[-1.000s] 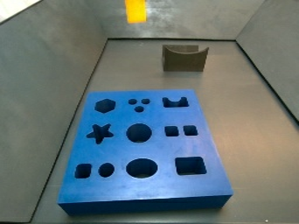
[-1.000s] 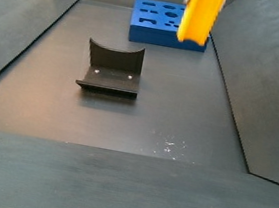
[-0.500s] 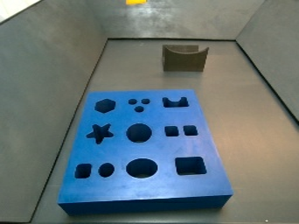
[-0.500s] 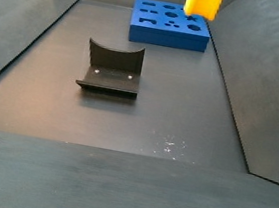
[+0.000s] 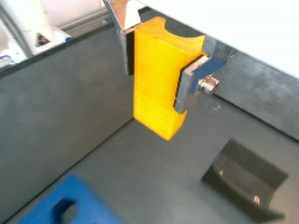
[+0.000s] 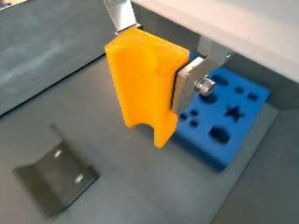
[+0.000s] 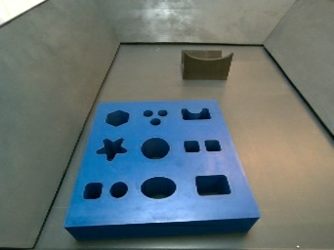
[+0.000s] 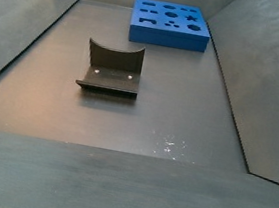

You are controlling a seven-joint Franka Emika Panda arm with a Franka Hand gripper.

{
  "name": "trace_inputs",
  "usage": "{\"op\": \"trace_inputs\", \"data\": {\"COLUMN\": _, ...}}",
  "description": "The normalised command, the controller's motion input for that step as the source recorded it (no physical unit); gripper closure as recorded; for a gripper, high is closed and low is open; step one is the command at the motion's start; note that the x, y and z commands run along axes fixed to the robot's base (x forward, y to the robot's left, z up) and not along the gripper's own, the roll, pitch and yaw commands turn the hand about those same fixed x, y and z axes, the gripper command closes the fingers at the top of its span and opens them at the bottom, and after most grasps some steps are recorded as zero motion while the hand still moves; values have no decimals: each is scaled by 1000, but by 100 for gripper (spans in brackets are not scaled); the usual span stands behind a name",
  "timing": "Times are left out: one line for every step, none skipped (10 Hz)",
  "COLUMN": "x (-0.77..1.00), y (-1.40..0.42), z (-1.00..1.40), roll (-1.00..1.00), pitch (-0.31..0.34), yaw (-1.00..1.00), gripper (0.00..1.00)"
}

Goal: Pick up the arch object. Move up. Place the arch object on the fixture. Regrasp the arch object. Rotate the arch object. Move to above the board. Insert the arch object.
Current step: Move to above the board, then insert the arch object.

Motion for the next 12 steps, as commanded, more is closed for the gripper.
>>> {"op": "trace_inputs", "data": {"x": 247, "y": -1000, "z": 379, "roll": -12, "pitch": 134, "yaw": 11, "gripper": 100}}
{"op": "trace_inputs", "data": {"x": 261, "y": -1000, "z": 379, "roll": -15, "pitch": 126, "yaw": 8, "gripper": 100}}
{"op": "trace_inputs", "data": {"x": 278, "y": -1000, "z": 380, "roll": 4, "pitch": 126, "yaw": 10, "gripper": 100}}
{"op": "trace_inputs", "data": {"x": 300, "y": -981, "z": 381, "roll": 3, "pitch": 133, "yaw": 11, "gripper": 100}}
{"op": "trace_inputs", "data": {"x": 241, "y": -708, "z": 275, "roll": 5, "pitch": 137, "yaw": 11, "gripper": 100}}
{"op": "trace_inputs", "data": {"x": 162, "y": -359, "z": 144, "roll": 8, "pitch": 128, "yaw": 5, "gripper": 100}}
{"op": "trace_inputs", "data": {"x": 107, "y": -218, "z": 94, "roll": 12, "pitch": 104, "yaw": 11, "gripper": 100}}
{"op": "trace_inputs", "data": {"x": 81, "y": -167, "z": 72, "roll": 13, "pitch": 88, "yaw": 9, "gripper": 100}}
{"op": "trace_inputs", "data": {"x": 3, "y": -23, "z": 0, "roll": 0, "pitch": 0, "yaw": 0, "gripper": 100}}
{"op": "trace_inputs", "data": {"x": 189, "y": 0, "z": -60, "roll": -41, "pitch": -100, "yaw": -29, "gripper": 100}}
{"op": "trace_inputs", "data": {"x": 657, "y": 0, "z": -211, "roll": 0, "pitch": -27, "yaw": -234, "gripper": 100}}
{"op": "trace_inputs", "data": {"x": 669, "y": 0, "z": -237, "roll": 0, "pitch": -41, "yaw": -191, "gripper": 100}}
